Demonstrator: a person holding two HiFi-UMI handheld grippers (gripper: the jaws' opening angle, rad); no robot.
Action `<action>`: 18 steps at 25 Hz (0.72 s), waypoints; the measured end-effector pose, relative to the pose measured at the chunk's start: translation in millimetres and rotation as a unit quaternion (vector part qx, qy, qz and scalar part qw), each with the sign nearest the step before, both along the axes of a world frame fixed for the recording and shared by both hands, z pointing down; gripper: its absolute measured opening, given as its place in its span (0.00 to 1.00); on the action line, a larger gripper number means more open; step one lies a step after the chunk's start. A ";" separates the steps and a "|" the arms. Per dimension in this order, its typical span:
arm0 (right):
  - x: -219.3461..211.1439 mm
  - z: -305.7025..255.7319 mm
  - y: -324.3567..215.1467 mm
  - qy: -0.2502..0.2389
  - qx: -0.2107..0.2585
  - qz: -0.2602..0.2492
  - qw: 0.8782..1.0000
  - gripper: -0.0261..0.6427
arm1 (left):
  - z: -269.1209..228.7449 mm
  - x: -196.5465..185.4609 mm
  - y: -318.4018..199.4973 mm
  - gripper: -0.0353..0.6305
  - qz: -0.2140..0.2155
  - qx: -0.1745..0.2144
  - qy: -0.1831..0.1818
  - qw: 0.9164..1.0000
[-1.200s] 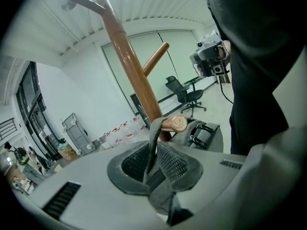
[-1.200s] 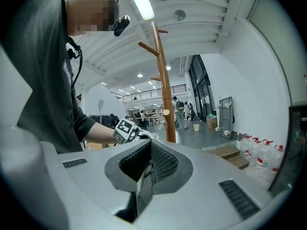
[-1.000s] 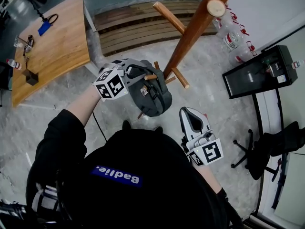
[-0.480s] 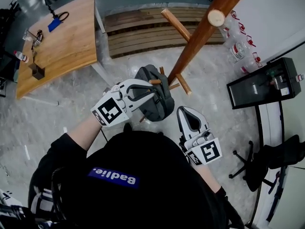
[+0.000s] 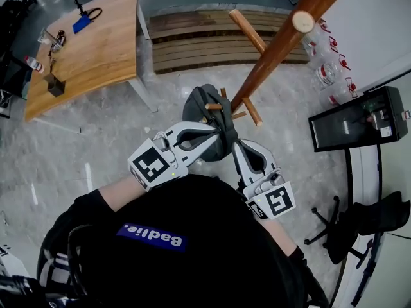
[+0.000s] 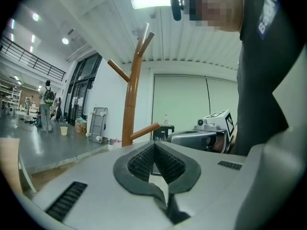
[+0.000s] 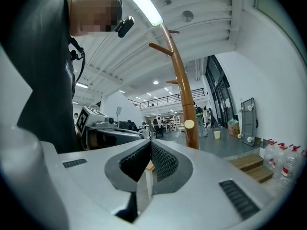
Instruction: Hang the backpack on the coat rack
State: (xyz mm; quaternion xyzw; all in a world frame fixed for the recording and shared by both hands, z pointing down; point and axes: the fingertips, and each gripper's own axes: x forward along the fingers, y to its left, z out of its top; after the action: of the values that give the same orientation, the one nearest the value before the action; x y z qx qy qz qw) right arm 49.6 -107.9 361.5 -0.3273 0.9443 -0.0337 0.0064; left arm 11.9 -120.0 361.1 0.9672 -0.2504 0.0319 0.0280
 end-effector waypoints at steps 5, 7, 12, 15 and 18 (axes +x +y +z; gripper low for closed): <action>-5.3 6.2 5.1 0.003 -0.003 -0.009 1.000 0.05 | 10.5 1.8 8.6 0.06 -0.005 -0.017 0.004 1.000; -5.8 5.8 5.2 0.002 -0.002 -0.010 1.000 0.05 | 11.1 2.7 9.8 0.06 -0.004 -0.017 0.002 1.000; -8.2 6.2 6.7 0.003 -0.004 -0.013 1.000 0.05 | 11.5 6.0 12.9 0.06 -0.001 -0.016 -0.002 1.000; -8.6 6.7 7.3 0.003 -0.005 -0.013 1.000 0.05 | 12.4 6.2 13.5 0.06 0.000 -0.017 -0.003 1.000; -8.1 8.0 7.3 0.004 -0.006 -0.012 1.000 0.05 | 12.6 6.3 13.4 0.06 -0.001 -0.022 -0.002 1.000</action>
State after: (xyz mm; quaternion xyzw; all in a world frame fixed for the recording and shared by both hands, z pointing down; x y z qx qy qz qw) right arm 41.5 -100.6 369.5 -0.3162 0.9479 -0.0386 0.0005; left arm 18.3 -106.5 373.7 0.9660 -0.2509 0.0392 0.0489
